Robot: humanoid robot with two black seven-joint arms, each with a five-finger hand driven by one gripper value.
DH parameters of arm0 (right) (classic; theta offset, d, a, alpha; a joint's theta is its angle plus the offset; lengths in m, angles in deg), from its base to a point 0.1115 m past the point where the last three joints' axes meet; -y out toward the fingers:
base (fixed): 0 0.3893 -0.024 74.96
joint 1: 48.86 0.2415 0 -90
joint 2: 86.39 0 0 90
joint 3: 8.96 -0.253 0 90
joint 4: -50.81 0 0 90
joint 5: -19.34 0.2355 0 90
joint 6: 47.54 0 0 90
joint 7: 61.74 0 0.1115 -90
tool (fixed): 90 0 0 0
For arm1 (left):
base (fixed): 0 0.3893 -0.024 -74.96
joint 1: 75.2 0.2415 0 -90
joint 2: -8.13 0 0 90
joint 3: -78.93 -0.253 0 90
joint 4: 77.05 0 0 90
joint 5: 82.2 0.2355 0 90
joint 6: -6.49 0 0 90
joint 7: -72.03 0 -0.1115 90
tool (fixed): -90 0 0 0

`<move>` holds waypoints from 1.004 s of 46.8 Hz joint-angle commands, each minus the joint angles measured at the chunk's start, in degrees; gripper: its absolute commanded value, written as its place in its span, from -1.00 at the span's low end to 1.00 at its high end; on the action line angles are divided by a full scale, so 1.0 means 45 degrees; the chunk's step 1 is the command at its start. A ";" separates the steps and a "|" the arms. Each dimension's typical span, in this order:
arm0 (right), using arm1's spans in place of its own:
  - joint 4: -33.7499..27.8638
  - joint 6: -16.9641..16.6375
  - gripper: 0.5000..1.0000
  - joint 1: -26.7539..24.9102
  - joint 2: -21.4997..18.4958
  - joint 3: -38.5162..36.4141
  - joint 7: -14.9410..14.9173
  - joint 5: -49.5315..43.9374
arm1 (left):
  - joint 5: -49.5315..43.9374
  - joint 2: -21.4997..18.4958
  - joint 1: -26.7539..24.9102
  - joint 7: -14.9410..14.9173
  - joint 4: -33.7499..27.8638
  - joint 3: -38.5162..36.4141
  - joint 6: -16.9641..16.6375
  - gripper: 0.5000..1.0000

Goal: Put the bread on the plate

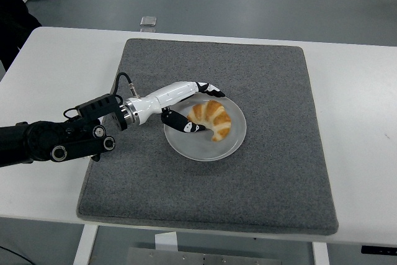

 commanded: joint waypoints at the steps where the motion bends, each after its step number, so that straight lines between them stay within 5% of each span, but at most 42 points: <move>1: 0.0001 0.0000 0.81 0.0000 0.0000 0.0000 0.0000 0.0008 | -0.0020 0.0000 -0.0035 -0.0019 0.0000 0.0121 -0.0018 0.69; 8: 0.0001 0.0000 0.81 0.0000 0.0000 0.0000 0.0000 -0.0012 | -0.0039 0.0000 -0.0035 -0.0019 0.0155 0.0902 -0.0018 0.94; 25: 0.0000 0.0000 0.81 -0.0019 0.0000 0.0000 0.0000 -0.0012 | -0.0994 -0.0019 -0.0269 -0.0058 0.0937 0.3734 0.1172 0.97; 47: -0.0019 0.0000 0.81 -0.0019 0.0000 0.0000 0.0000 -0.0012 | -0.8201 -0.0097 -0.0874 -0.0156 0.2224 0.5863 0.4161 0.97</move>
